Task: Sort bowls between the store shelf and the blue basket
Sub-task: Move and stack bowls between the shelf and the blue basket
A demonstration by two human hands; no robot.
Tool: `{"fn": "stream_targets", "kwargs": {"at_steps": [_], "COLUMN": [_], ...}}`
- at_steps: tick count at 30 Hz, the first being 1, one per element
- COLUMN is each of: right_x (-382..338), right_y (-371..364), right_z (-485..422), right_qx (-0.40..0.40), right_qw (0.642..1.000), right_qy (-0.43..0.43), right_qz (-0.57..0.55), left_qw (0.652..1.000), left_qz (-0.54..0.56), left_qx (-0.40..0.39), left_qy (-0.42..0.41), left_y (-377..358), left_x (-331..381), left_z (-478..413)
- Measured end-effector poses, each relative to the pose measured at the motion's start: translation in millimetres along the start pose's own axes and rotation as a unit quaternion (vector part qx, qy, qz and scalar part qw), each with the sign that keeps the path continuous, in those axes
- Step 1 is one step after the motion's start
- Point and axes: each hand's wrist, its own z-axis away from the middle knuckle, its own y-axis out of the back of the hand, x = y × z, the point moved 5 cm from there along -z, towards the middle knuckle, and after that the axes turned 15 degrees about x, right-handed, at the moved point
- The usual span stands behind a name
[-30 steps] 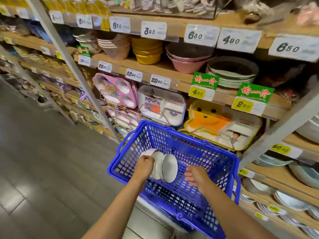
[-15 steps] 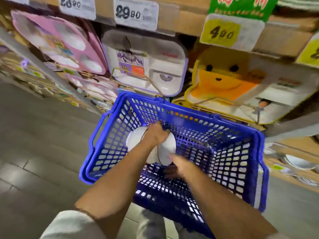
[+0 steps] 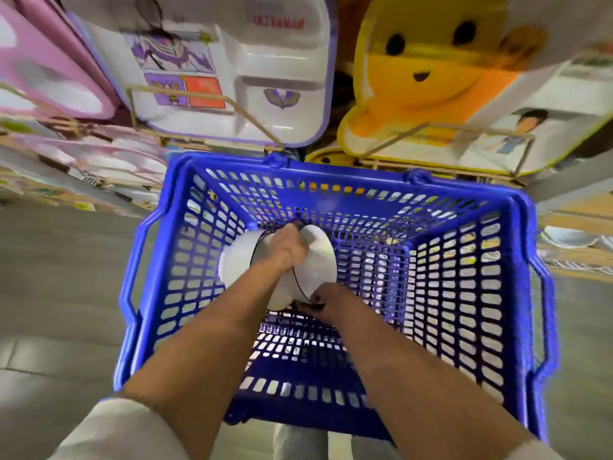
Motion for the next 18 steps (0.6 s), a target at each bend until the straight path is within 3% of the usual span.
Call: {"fn": "stream_targets", "kwargs": {"at_steps": [4, 9, 14, 18], "right_x": [-6.4, -26.7, -41.3, -50.9], "right_y": [10.7, 40.0, 63.2, 81.2], "right_z": [5.0, 54.8, 123.5, 172.1], "right_qx": [0.061, 0.121, 0.042, 0.009], "right_qw": [0.996, 0.982, 0.972, 0.943], "right_qy": [0.015, 0.138, 0.187, 0.249], "right_qz": [-0.057, -0.033, -0.132, -0.220], "left_qw": [0.992, 0.943, 0.922, 0.887], "left_qz": [0.121, 0.316, 0.375, 0.456], "left_qx": [0.013, 0.014, 0.044, 0.045], "left_qy": [0.033, 0.105, 0.081, 0.061], "left_y": [21.5, 53.6, 105.7, 145.9], "left_x": [3.0, 4.6, 21.0, 46.6], "left_z": [24.1, 61.6, 105.6, 154.1]}}
